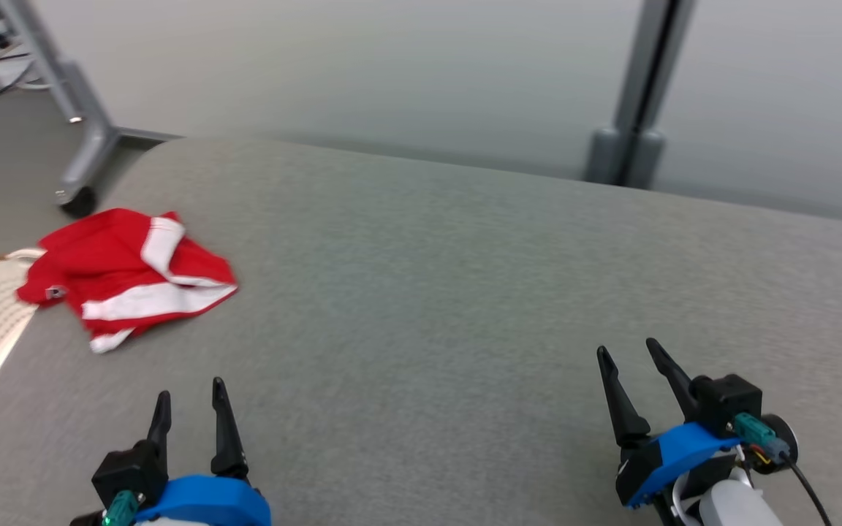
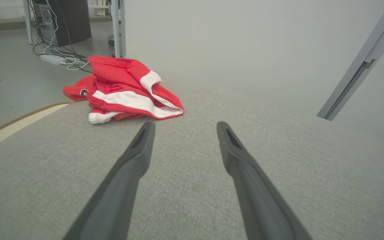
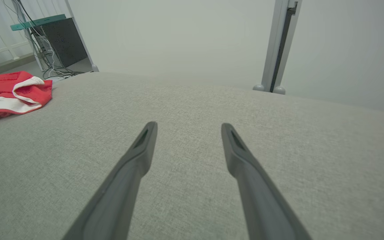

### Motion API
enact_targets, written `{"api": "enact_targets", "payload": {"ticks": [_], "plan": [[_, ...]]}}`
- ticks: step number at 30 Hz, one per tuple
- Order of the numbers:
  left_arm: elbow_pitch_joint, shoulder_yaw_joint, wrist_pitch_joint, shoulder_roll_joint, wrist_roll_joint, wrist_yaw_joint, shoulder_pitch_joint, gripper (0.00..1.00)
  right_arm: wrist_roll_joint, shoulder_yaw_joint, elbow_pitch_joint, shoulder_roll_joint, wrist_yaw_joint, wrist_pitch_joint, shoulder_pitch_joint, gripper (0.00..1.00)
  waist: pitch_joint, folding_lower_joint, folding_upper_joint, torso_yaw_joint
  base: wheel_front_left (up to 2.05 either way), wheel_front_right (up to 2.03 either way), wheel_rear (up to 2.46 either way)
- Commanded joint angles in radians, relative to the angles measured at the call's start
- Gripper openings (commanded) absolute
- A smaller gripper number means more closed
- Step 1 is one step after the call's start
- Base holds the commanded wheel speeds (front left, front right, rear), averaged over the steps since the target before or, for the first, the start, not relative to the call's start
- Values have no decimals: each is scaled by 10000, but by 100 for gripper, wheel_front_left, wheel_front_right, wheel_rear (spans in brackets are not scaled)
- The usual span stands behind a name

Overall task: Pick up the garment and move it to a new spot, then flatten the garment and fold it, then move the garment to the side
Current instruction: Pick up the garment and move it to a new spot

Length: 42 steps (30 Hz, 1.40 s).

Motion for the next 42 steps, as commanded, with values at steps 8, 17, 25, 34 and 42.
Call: {"api": "enact_targets", "payload": {"ticks": [8, 17, 25, 34, 42], "plan": [[-166, 560, 0, -11, -150, 110, 427, 100, -11, 276, 214, -32, 1, 2, -97, 100, 435, -1, 1, 2007, 0, 0, 0], [-189, 1113, 2, -17, -316, 43, 264, 100, -234, 577, 354, -35, 0, 2, -478, 100, 796, -1, 1, 2133, 0, 0, 0], [307, 1592, 3, -11, -355, 59, -1113, 100, -552, 836, 33, -171, 1, 0, -1099, 100, 1854, -1, 1, 1379, 0, 0, 0], [2165, 2472, 0, 288, 447, -23, -3793, 100, -320, 1554, -767, -689, 1, 0, -1908, 100, 3431, -1, 1, 253, 0, 0, 0], [3850, 2771, 0, 1043, 732, -63, -5784, 100, -20, 1770, -1400, -1261, -2, 13, -2351, 100, 4508, -1, 1, -467, 0, 0, 0]]}}
